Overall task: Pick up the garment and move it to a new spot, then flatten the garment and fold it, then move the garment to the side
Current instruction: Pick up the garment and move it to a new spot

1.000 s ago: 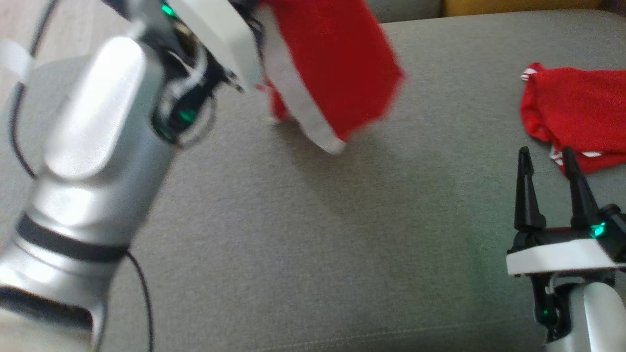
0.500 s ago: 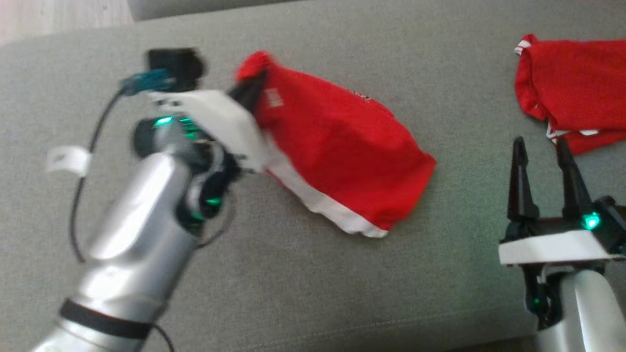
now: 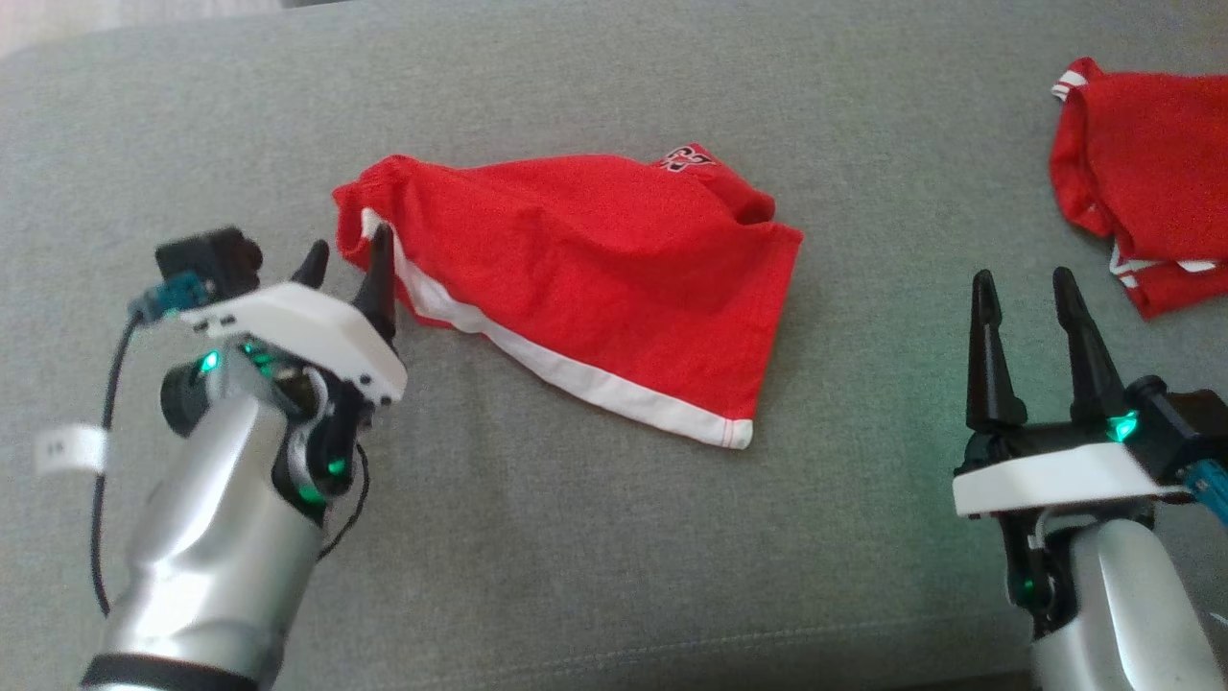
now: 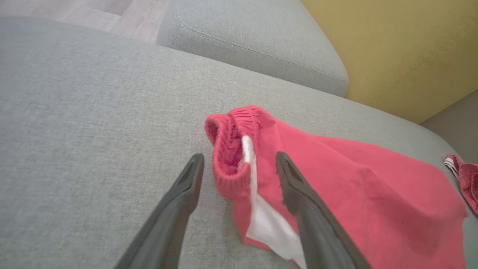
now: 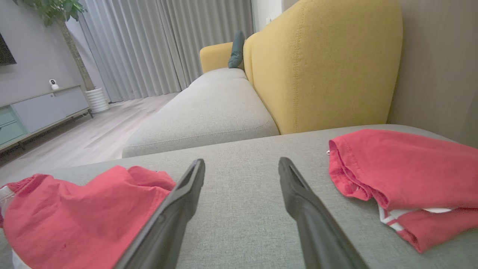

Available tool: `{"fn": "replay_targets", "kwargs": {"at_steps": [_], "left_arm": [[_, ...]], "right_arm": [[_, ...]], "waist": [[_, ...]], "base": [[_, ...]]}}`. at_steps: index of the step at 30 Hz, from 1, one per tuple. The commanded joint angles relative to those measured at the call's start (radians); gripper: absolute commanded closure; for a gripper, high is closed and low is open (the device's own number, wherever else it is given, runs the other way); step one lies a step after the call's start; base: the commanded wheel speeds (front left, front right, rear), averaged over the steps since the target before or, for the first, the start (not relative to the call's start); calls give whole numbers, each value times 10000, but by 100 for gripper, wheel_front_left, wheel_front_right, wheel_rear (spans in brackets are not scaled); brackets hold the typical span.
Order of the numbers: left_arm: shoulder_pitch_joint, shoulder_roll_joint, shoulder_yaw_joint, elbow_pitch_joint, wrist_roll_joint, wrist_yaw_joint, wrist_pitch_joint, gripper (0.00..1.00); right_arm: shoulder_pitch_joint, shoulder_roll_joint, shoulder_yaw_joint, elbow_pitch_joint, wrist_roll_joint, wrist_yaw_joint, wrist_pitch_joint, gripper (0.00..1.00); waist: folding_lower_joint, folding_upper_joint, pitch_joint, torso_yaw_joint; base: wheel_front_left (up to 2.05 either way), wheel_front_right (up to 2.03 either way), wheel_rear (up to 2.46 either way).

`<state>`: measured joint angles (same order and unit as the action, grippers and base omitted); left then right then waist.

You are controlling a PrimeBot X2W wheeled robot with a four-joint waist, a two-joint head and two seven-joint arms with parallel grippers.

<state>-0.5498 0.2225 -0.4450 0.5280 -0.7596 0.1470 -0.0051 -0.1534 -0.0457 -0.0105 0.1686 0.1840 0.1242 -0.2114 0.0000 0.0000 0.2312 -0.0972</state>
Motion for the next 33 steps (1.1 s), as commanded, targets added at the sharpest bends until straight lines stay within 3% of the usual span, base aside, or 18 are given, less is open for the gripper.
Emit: {"fn": "replay_targets", "kwargs": {"at_steps": [1, 6, 11, 21, 33], "left_arm": [[-159, 227, 305, -208, 55, -104, -349, 0], [343, 409, -156, -246, 824, -373, -1676, 0], [838, 532, -376, -754, 1364, -450, -2326, 0], [2596, 403, -299, -2461, 1928, -118, -2557, 0], [4924, -184, 837, -3887, 2553, 132, -2565, 0]], "right_arm": [[-299, -45, 230, -264, -70, 65, -108, 0], [-279, -45, 225, -215, -137, 65, -82, 0], [-160, -45, 125, -242, -320, 65, -14, 0], [605, -45, 96, -339, -722, 65, 235, 0], [1798, -45, 302, -187, -469, 65, -80, 0]], "waist": [[0, 0, -73, 108], [0, 0, -255, 302], [0, 0, -626, 536], [0, 0, -1624, 1048], [0, 0, -2316, 1308]], "base": [[0, 0, 0], [0, 0, 0], [0, 0, 0], [0, 0, 0], [0, 0, 0]]}}
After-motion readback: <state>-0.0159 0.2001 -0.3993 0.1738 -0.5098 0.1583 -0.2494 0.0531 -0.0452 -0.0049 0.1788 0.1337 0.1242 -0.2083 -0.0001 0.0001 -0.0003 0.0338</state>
